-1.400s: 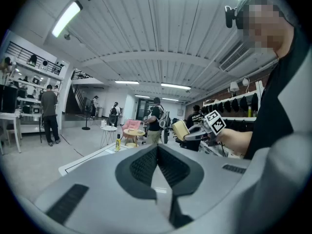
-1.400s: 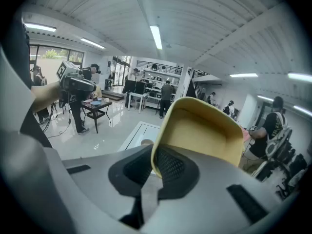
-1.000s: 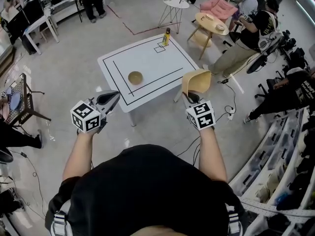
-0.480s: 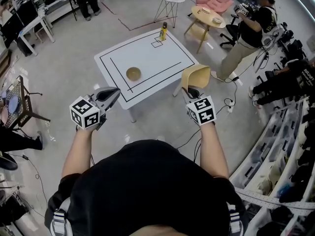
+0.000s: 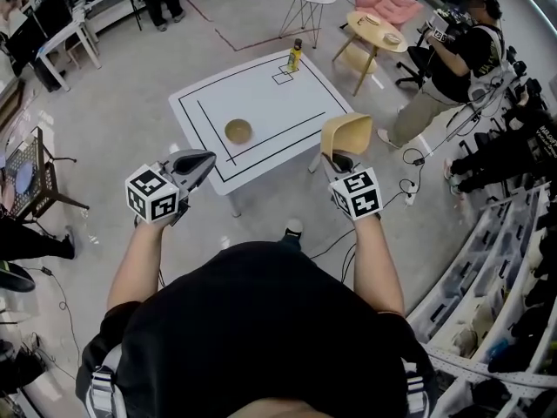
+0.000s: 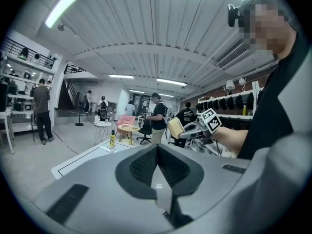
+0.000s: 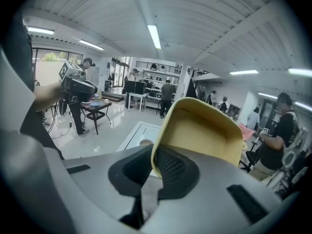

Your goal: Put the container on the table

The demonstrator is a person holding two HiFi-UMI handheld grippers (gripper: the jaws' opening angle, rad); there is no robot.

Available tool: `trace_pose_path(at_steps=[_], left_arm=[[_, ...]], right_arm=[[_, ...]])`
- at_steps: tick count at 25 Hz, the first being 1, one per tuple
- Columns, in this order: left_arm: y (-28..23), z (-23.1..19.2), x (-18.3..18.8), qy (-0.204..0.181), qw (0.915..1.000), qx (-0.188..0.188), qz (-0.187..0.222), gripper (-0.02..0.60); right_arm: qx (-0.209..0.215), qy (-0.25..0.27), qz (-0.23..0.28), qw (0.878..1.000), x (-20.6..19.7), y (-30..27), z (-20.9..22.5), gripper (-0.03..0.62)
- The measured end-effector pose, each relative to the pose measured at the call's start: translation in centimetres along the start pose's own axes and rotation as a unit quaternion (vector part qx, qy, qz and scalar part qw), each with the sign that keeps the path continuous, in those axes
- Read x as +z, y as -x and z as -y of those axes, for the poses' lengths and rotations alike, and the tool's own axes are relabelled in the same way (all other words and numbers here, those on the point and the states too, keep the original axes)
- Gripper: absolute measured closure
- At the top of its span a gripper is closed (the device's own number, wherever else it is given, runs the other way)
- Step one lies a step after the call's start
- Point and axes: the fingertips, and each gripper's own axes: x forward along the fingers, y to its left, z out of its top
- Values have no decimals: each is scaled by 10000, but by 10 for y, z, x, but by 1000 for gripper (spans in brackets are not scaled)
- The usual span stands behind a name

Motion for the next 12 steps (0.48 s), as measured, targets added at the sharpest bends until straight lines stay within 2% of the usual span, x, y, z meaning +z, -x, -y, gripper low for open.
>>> trace_pose_path(at_steps=[12], left_arm=[[-50,-16,10,-53,10000,66,-38,574]], right_arm=[[154,175,8,9997,2,-30,45,579]])
